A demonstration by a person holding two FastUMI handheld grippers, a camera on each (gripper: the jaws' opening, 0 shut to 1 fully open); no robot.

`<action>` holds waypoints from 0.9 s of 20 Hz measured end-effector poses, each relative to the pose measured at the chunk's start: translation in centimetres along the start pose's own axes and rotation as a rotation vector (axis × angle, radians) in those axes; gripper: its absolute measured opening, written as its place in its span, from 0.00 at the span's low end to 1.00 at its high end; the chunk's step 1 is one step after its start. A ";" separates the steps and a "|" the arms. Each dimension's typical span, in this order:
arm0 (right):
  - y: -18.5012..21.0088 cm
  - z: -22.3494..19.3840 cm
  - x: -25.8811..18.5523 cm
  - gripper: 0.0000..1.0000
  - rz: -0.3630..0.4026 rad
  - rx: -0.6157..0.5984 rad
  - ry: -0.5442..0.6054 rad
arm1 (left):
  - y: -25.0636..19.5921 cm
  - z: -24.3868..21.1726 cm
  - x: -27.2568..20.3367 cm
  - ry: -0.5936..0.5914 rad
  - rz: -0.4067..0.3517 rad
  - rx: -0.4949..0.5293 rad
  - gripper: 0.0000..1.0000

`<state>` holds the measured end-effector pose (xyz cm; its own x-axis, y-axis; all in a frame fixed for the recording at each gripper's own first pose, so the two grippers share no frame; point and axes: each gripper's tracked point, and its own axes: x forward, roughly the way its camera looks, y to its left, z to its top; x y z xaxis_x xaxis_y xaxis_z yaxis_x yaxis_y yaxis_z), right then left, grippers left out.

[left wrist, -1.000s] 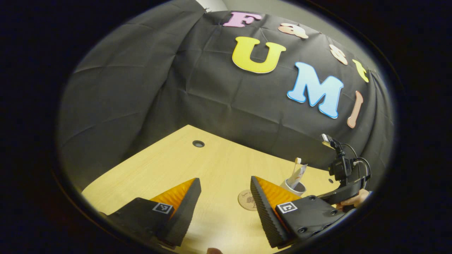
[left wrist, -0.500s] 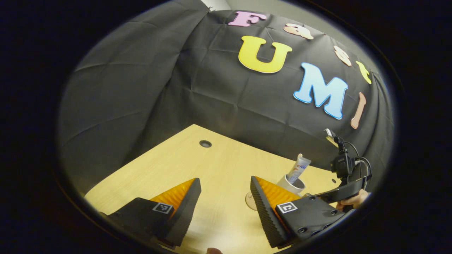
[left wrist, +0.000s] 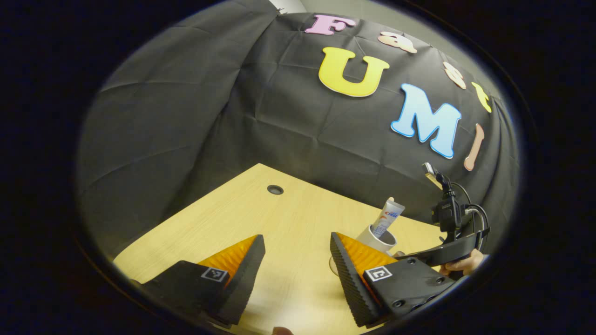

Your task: Put the toothbrush and toothpaste on the desktop into the cup, then pick up the cup and place it on the coaster on the desktop.

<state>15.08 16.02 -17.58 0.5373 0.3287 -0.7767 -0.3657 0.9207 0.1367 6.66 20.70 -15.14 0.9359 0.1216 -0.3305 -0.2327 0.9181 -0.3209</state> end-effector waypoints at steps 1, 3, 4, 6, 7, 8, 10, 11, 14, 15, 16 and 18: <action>-0.1 0.1 0.0 0.14 -0.002 -0.006 0.001 | 0.3 0.0 0.0 0.000 0.003 -0.001 0.91; -0.3 0.2 -0.1 0.13 -0.013 -0.015 -0.002 | 0.7 0.1 -0.2 0.001 0.008 -0.006 0.94; -0.1 0.0 -0.1 0.13 -0.017 -0.016 -0.002 | 0.8 0.1 -0.2 0.002 0.010 -0.008 0.94; 0.2 -0.1 0.0 0.14 -0.023 -0.009 0.000 | 0.9 0.1 -0.1 0.002 0.011 -0.010 0.94; 0.2 0.0 0.0 0.14 -0.026 -0.010 0.001 | 0.9 0.0 -0.2 0.002 0.011 -0.011 0.94; 0.3 -0.1 0.1 0.15 -0.030 -0.011 0.002 | 0.9 0.0 -0.2 0.003 0.009 -0.012 0.92; 0.5 -0.2 0.3 0.17 -0.037 -0.013 0.004 | 0.6 0.0 -0.3 0.005 0.004 -0.013 0.92; 0.7 -0.2 0.4 0.20 -0.038 -0.012 0.006 | 0.5 0.0 -0.4 0.005 0.002 -0.012 0.92; 0.5 0.4 0.5 0.24 -0.041 -0.025 0.006 | 0.3 0.2 -0.6 0.001 -0.001 -0.006 0.92; 0.3 0.4 0.7 0.26 -0.043 -0.034 0.007 | 0.4 0.2 -0.7 0.000 -0.001 -0.004 0.92; 0.5 0.0 0.4 0.32 -0.051 -0.046 0.003 | 0.3 0.3 -0.8 -0.002 -0.002 -0.003 0.94; 0.4 -0.1 0.1 0.33 -0.062 -0.065 -0.001 | 0.0 0.4 -1.0 -0.005 -0.002 0.001 0.92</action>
<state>14.95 16.39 -17.69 0.5612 0.2723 -0.7816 -0.3804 0.9236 0.0486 5.80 20.71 -14.41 0.9376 0.1217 -0.3257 -0.2306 0.9187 -0.3206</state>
